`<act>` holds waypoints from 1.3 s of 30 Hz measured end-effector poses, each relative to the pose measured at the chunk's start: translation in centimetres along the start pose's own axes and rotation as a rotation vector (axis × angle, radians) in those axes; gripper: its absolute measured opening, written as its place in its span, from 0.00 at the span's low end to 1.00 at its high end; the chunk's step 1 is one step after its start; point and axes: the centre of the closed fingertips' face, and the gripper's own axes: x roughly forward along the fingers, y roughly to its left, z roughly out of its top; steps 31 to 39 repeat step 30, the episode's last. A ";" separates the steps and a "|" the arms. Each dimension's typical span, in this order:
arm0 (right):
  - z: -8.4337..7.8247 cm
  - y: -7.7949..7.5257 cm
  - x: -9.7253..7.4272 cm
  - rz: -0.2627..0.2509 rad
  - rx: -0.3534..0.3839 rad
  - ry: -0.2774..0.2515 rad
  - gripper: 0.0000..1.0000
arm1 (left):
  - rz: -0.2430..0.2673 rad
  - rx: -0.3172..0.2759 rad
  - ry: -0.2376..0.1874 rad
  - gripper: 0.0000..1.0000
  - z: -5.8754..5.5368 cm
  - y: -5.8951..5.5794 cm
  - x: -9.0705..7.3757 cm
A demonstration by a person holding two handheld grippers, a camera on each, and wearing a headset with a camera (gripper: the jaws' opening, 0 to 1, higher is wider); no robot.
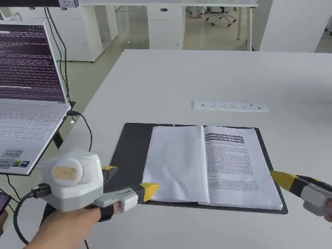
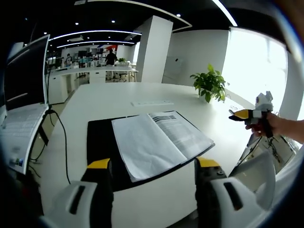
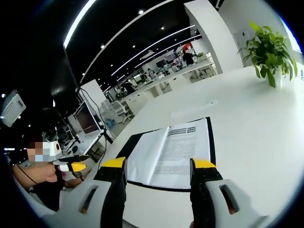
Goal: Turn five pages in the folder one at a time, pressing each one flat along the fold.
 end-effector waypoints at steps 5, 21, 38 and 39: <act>0.5 0.5 -1.8 -0.005 -0.047 -0.010 0.58 | -0.012 0.016 0.008 0.81 0.4 -0.5 -1.2; 0.4 1.4 -3.9 -0.025 -0.149 -0.017 0.63 | 0.004 0.031 0.003 0.86 1.3 -0.8 -4.7; -0.6 1.2 -3.9 -0.034 -0.172 0.013 0.62 | 0.006 0.039 0.046 0.84 -0.4 -1.0 -4.8; -0.6 1.2 -3.9 -0.034 -0.172 0.013 0.62 | 0.006 0.039 0.046 0.84 -0.4 -1.0 -4.8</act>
